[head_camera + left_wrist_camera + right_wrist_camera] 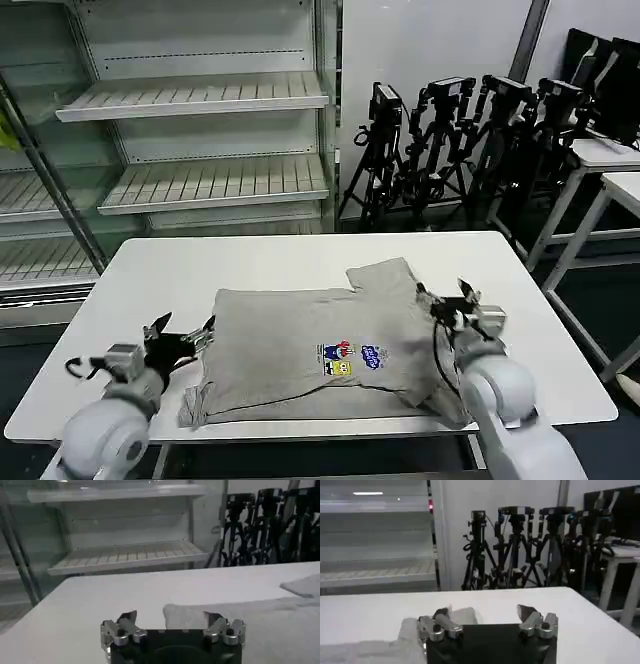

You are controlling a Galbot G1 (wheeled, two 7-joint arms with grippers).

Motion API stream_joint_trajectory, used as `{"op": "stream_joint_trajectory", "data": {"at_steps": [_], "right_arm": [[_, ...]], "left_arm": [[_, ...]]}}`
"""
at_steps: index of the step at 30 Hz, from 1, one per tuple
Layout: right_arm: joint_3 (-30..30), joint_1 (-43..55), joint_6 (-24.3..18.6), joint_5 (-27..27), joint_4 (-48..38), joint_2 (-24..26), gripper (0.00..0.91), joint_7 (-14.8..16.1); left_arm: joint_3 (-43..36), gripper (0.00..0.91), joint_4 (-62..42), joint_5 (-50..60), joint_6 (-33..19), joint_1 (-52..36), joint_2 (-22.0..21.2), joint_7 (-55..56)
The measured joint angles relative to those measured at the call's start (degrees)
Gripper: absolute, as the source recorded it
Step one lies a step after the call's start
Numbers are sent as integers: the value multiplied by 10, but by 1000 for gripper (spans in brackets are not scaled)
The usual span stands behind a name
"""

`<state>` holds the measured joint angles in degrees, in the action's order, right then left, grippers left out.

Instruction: Fold and organize the clothes.

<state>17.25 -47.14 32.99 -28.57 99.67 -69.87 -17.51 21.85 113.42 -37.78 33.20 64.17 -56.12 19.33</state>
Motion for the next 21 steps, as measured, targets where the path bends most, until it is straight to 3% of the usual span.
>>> {"op": "stream_joint_trajectory", "data": {"at_steps": [17,18,19,21], "right_arm": [[-46,129,3,-6,-186,-52,907,-4],[-48,132,3,-9,-193,-54,907,-5],[-51,136,3,-12,-201,-56,907,-6],[-54,144,4,-18,-215,-60,856,-9]], "left_arm": [[-129,907,-205,-25,0,-183,-28,6],[-133,826,-213,-27,0,-190,-29,6],[-136,403,-220,-29,0,-196,-30,6],[-143,20,-234,-32,-1,-206,-32,6]]}}
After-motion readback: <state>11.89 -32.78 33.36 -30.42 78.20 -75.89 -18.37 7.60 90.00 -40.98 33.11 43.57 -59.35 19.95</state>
